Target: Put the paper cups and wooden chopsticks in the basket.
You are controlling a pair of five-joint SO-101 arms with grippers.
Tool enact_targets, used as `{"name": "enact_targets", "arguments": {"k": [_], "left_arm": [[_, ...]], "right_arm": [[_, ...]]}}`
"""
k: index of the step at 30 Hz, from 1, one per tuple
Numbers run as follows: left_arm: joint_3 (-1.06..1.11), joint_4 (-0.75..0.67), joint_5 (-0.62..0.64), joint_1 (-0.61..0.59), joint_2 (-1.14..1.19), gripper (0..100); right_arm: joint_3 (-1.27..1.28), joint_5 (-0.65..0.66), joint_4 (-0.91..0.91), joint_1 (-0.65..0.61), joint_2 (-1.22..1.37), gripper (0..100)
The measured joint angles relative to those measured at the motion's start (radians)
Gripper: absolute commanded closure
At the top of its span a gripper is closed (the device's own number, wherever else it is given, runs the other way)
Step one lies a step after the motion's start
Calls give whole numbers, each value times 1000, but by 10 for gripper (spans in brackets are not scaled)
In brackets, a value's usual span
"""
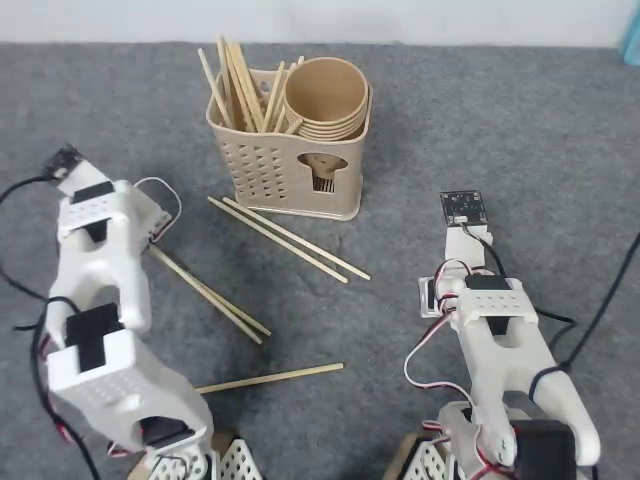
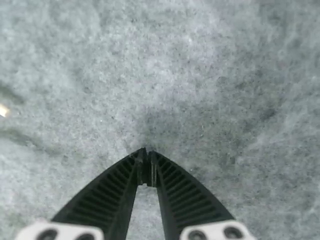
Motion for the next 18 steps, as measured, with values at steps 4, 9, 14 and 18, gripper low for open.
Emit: {"name": "enact_targets", "arguments": {"k": [4, 9, 14, 18], "left_arm": [[-9, 0, 0, 3, 0, 988], [-14, 0, 0, 0, 0, 988], [-55, 32, 0, 0, -21, 988], [-66, 63, 0, 0, -153, 988]], "right_arm": [[0, 0, 0, -2, 0, 990], [0, 0, 0, 2, 0, 990], [0, 0, 0, -2, 0, 990], [0, 0, 0, 0, 0, 990]]}}
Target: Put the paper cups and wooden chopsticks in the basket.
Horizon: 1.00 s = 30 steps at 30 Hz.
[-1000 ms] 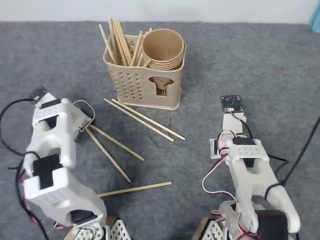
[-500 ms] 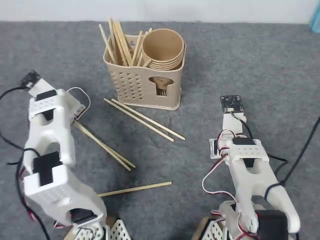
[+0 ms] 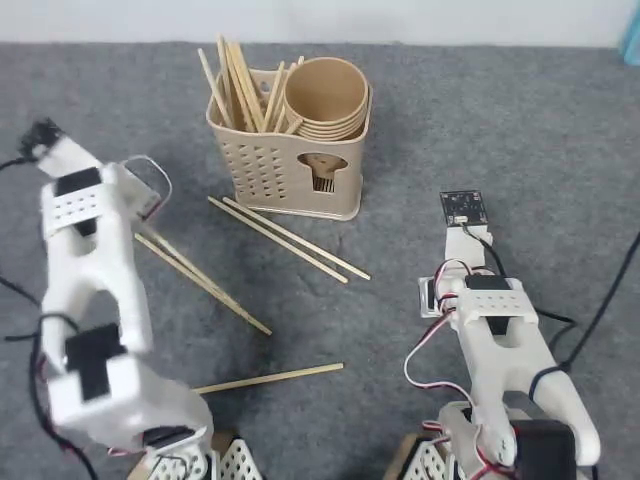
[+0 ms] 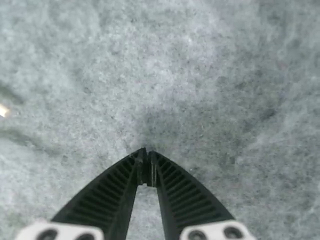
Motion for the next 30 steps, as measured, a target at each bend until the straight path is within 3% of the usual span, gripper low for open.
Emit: {"name": "enact_targets", "arguments": {"k": [7, 14, 19, 23, 30], "left_arm": [[138, -8, -20, 0, -310, 989], [428, -245, -92, 0, -612, 989], [459, -390, -133, 28, -786, 989], [466, -565, -175, 98, -870, 989], [451, -996, -262, 261, -910, 989]], "right_arm": [[0, 0, 0, -2, 0, 990], [0, 0, 0, 0, 0, 990], [0, 0, 0, 0, 0, 990], [0, 0, 0, -2, 0, 990], [0, 0, 0, -2, 0, 990]]}}
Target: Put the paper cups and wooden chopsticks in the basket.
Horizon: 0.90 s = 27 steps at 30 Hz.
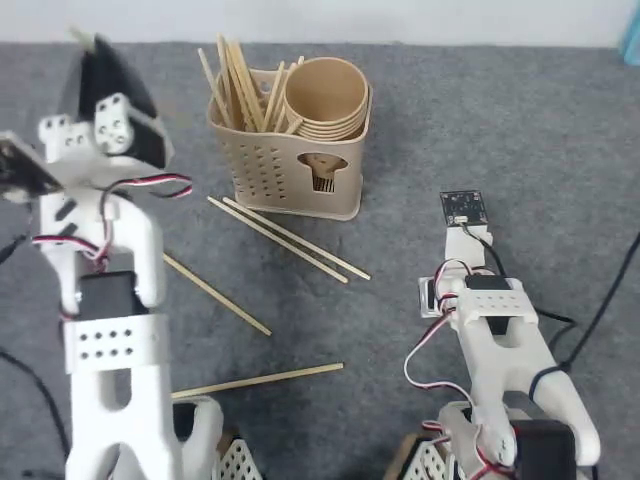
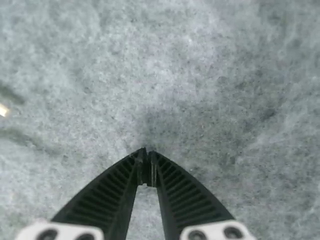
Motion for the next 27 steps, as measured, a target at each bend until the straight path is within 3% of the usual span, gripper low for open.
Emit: {"name": "enact_targets", "arguments": {"k": [7, 13, 23, 27], "left_arm": [[-279, -3, -11, 157, 117, 989], [-529, 61, -17, 178, 381, 989], [-528, 61, -15, 178, 605, 989], [-450, -43, -21, 173, 649, 989]], "right_arm": [[0, 0, 0, 2, 0, 990], [0, 0, 0, 2, 0, 990], [0, 0, 0, 2, 0, 990], [0, 0, 0, 0, 0, 990]]}}
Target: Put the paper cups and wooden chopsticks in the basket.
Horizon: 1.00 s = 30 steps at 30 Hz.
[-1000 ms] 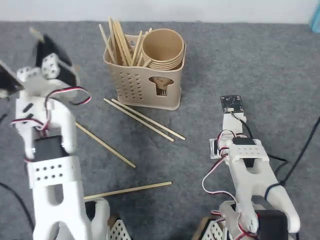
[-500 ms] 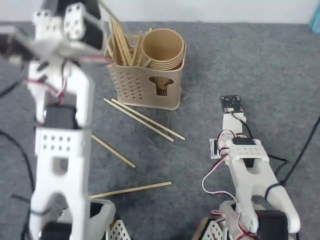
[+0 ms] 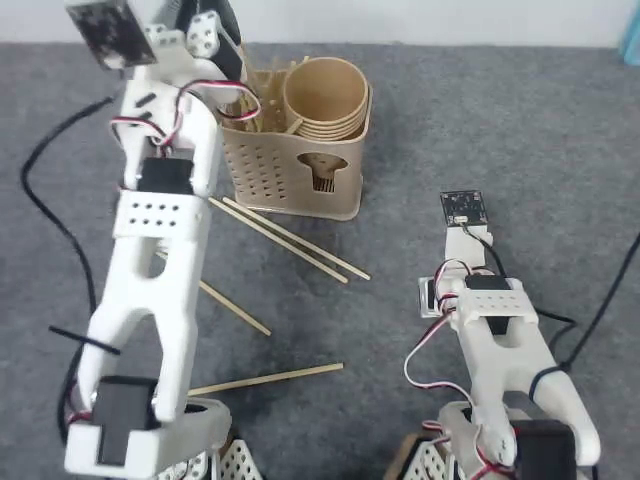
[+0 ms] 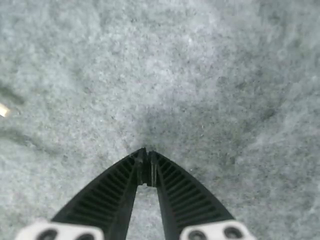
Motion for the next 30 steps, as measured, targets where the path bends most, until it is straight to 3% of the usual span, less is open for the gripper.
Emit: {"name": "enact_targets", "arguments": {"k": [4, 10, 15, 21, 26, 30], "left_arm": [[112, -146, 5, 12, 12, 989], [218, -180, 5, 41, 21, 989], [269, -180, 2, 41, 21, 964], [304, -180, -98, 38, 21, 773], [304, -164, -97, -17, 0, 765], [304, -8, -68, -61, -135, 765]], "right_arm": [[0, 0, 0, 2, 0, 990], [0, 0, 0, 0, 0, 990], [0, 0, 0, 2, 0, 990], [0, 0, -26, 0, 0, 990], [0, 0, -26, 2, 0, 990], [0, 0, -26, 0, 0, 990]]}}
